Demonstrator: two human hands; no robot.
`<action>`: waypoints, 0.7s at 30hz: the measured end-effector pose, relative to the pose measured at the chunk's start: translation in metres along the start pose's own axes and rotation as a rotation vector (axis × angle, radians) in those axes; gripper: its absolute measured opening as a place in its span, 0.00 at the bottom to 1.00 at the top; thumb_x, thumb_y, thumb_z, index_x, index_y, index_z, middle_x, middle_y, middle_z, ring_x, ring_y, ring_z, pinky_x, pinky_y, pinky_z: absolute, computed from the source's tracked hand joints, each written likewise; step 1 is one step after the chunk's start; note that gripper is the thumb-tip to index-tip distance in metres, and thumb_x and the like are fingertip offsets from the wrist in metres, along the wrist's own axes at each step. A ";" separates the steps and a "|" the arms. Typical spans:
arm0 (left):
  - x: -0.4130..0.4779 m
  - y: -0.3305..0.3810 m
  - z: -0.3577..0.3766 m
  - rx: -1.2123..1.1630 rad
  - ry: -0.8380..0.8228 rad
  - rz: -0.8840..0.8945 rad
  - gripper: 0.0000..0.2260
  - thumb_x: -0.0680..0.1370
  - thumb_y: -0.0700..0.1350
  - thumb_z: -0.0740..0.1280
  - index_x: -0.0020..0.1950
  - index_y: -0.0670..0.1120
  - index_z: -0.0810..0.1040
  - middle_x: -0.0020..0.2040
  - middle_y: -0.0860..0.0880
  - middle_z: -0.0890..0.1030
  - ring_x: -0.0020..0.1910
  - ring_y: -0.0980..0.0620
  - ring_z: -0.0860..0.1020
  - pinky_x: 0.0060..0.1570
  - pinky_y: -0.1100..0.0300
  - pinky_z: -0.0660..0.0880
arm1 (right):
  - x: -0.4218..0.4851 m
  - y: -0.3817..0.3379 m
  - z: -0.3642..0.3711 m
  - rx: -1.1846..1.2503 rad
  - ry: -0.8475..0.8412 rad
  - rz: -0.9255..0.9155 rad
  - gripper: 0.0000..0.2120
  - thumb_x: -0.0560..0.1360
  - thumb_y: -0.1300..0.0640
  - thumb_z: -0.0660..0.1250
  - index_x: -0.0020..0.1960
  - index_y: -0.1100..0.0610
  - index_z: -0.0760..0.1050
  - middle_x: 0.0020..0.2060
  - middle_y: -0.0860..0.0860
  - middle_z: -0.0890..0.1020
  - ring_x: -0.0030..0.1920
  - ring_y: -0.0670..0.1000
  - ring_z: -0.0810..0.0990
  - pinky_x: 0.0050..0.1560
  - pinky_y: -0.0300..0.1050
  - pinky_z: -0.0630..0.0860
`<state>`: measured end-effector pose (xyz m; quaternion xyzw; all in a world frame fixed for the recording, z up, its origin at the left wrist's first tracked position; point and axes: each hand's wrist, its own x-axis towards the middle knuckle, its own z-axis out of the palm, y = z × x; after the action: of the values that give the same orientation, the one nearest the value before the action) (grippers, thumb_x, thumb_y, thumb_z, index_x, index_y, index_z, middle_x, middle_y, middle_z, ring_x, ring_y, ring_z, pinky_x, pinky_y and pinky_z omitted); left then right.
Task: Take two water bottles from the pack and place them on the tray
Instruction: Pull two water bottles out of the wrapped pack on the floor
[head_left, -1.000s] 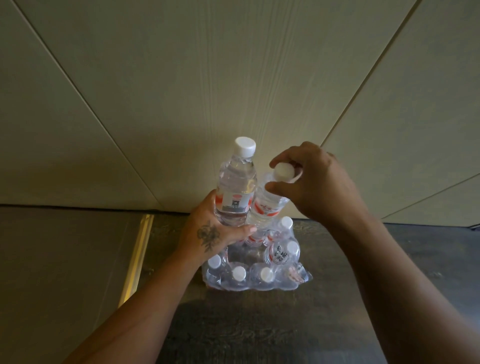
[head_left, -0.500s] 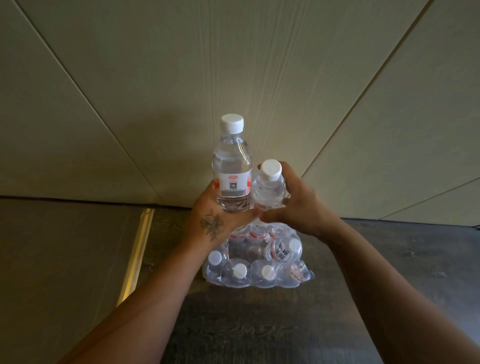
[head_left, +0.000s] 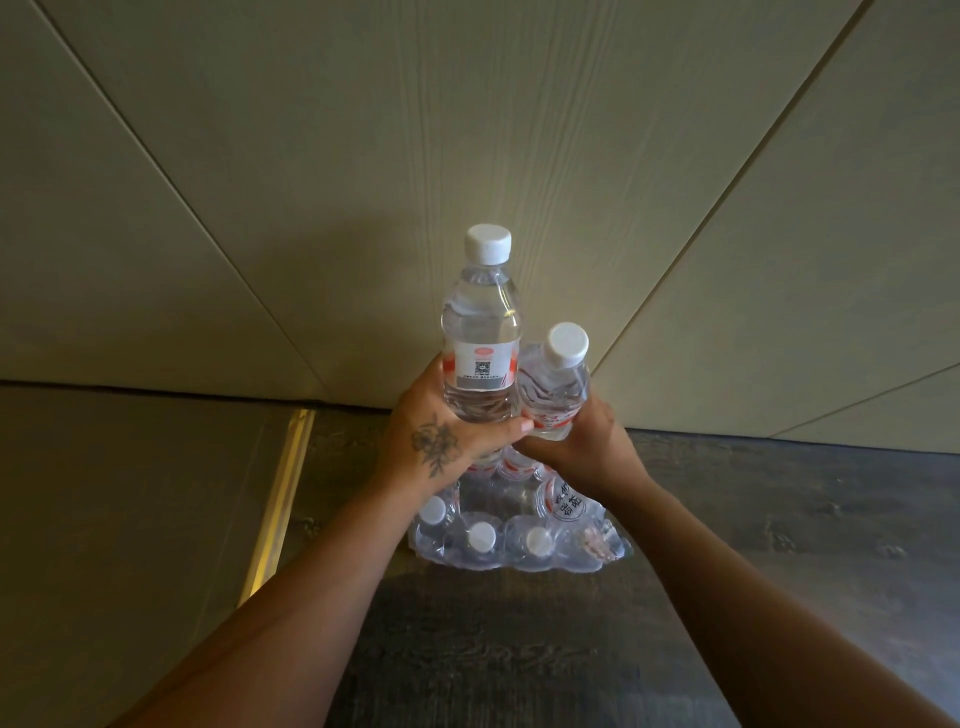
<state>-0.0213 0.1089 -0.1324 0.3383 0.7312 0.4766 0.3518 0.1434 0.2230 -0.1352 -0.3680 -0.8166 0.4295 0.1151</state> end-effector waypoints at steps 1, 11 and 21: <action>0.000 0.000 -0.001 0.008 -0.004 0.000 0.37 0.62 0.60 0.87 0.68 0.52 0.81 0.61 0.54 0.89 0.60 0.54 0.88 0.66 0.45 0.84 | 0.000 0.000 -0.001 0.001 0.000 0.002 0.35 0.71 0.41 0.80 0.72 0.53 0.73 0.63 0.46 0.85 0.63 0.45 0.85 0.66 0.54 0.84; -0.019 0.021 -0.009 -0.003 -0.118 -0.059 0.40 0.61 0.59 0.87 0.70 0.55 0.80 0.62 0.56 0.89 0.62 0.57 0.87 0.69 0.44 0.82 | -0.037 -0.015 -0.004 0.237 -0.005 0.180 0.40 0.63 0.38 0.78 0.72 0.47 0.74 0.58 0.43 0.87 0.57 0.41 0.87 0.61 0.47 0.83; -0.083 0.062 -0.018 -0.200 -0.126 -0.183 0.33 0.59 0.60 0.83 0.62 0.55 0.81 0.52 0.57 0.91 0.51 0.58 0.89 0.49 0.63 0.84 | -0.105 -0.045 -0.029 0.604 0.032 0.354 0.32 0.66 0.46 0.77 0.68 0.53 0.77 0.57 0.53 0.89 0.56 0.55 0.90 0.60 0.60 0.85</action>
<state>0.0167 0.0510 -0.0531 0.2628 0.6844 0.4908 0.4709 0.2093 0.1512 -0.0693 -0.4598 -0.5742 0.6593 0.1554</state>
